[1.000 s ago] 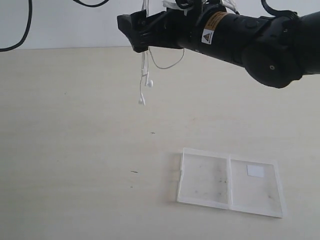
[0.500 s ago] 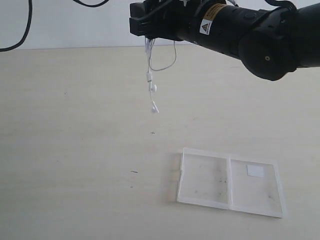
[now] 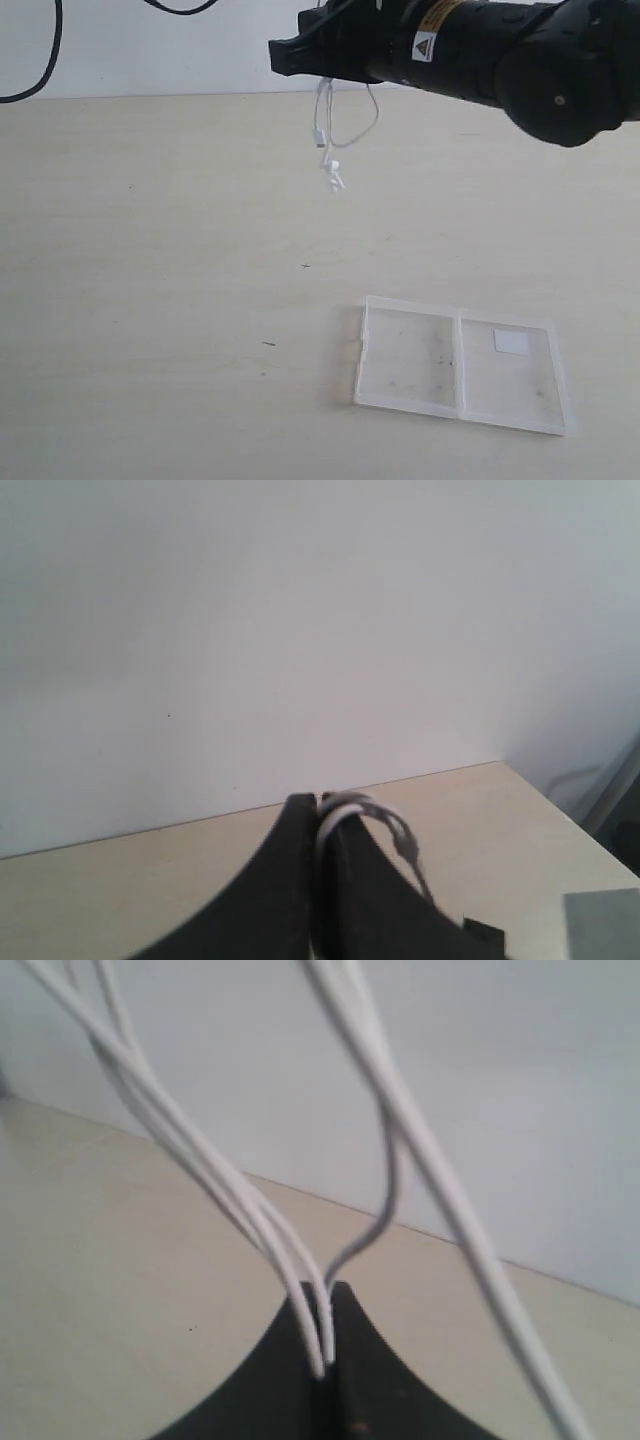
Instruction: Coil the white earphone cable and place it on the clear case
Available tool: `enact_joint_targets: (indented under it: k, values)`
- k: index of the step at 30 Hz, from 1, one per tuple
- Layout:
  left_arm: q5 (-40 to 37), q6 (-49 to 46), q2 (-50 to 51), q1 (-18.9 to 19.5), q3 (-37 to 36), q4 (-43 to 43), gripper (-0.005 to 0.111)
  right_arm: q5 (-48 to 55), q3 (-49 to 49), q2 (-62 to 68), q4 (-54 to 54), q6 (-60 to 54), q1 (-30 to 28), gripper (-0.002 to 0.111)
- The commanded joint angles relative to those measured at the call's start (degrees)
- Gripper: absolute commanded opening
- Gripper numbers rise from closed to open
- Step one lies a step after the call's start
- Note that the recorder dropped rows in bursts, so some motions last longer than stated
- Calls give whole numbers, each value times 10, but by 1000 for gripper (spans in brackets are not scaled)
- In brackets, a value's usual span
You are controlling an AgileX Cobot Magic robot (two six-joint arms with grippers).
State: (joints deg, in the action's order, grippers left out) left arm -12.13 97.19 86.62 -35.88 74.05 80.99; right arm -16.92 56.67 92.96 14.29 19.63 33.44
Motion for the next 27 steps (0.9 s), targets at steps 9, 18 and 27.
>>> enact_joint_targets:
  k: [9,18,27]
  values:
    - [27,-8,-6,35,5,-4,0,185,3,-136,60,-2,6,0]
    - [67,-8,20,36,5,-20,0,286,3,-155,5,-84,58,0]
    - [111,-8,21,36,-54,-22,0,307,3,-186,-39,-129,79,0]
